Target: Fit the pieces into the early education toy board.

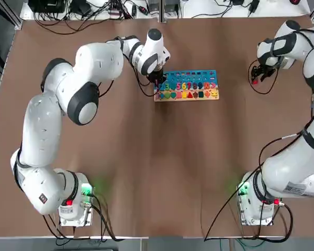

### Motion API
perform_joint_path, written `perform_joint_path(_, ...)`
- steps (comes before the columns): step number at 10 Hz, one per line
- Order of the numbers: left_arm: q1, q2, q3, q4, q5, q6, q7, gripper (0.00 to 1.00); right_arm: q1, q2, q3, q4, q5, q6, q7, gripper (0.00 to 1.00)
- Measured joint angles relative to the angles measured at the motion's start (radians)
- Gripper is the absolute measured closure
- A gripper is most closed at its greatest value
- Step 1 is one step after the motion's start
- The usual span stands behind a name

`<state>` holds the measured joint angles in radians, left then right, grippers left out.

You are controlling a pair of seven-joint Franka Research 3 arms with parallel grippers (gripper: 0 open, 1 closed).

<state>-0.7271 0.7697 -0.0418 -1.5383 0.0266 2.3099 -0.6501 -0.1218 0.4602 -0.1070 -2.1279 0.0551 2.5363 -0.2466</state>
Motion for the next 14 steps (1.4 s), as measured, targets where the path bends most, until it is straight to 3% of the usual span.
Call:
perform_joint_path(7,-0.003,0.010,-0.002,0.001,0.000,0.000,-0.001,0.86,-0.001,0.010,0.003,-0.011,0.000,0.015,-0.040,0.41)
perform_joint_path(14,-0.004,0.010,-0.003,0.002,0.000,0.000,-0.008,0.86,-0.001,0.011,0.003,-0.010,0.000,0.011,-0.041,0.56)
